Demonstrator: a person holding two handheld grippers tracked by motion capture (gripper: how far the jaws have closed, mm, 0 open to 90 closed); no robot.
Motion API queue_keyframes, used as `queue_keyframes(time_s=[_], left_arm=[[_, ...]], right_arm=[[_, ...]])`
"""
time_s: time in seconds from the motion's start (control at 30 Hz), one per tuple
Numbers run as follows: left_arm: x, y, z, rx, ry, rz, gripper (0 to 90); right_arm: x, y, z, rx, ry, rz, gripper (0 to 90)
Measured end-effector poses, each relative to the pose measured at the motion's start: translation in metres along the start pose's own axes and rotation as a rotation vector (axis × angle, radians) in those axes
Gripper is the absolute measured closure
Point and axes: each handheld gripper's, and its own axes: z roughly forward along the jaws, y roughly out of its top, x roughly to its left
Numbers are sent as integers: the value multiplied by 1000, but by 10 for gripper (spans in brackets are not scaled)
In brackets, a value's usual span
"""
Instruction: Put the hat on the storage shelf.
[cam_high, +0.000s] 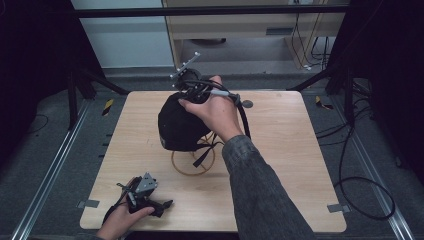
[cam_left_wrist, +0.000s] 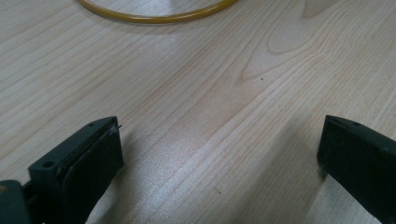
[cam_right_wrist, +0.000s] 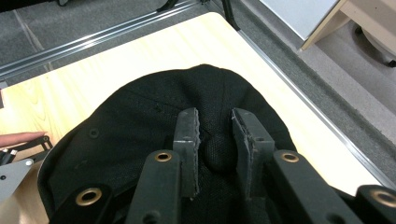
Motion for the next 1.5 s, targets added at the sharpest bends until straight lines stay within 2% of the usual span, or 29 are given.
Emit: queue_keyframes(time_s=[0.33,0.7,1.0,1.13,1.23,1.5], left_arm=[[0,0,0,1,-2,0,0],[0,0,0,1,-2,0,0],[0,0,0,1,-2,0,0],[0,0,0,1,-2,0,0],[0,0,0,1,-2,-1,0],[0,0,0,1,-1,-1,0]], right_arm=[[-1,-3,-3,-18,0,-2,670],[-5,-11,-26,-87,-4,22,677],[-7,-26,-44,-127,-15,36,676],[-11,-33,-52,-165,-3,76,679],[-15,-38,-57,-179,-8,84,680],[-20,-51,-66,-181,-25,95,648]])
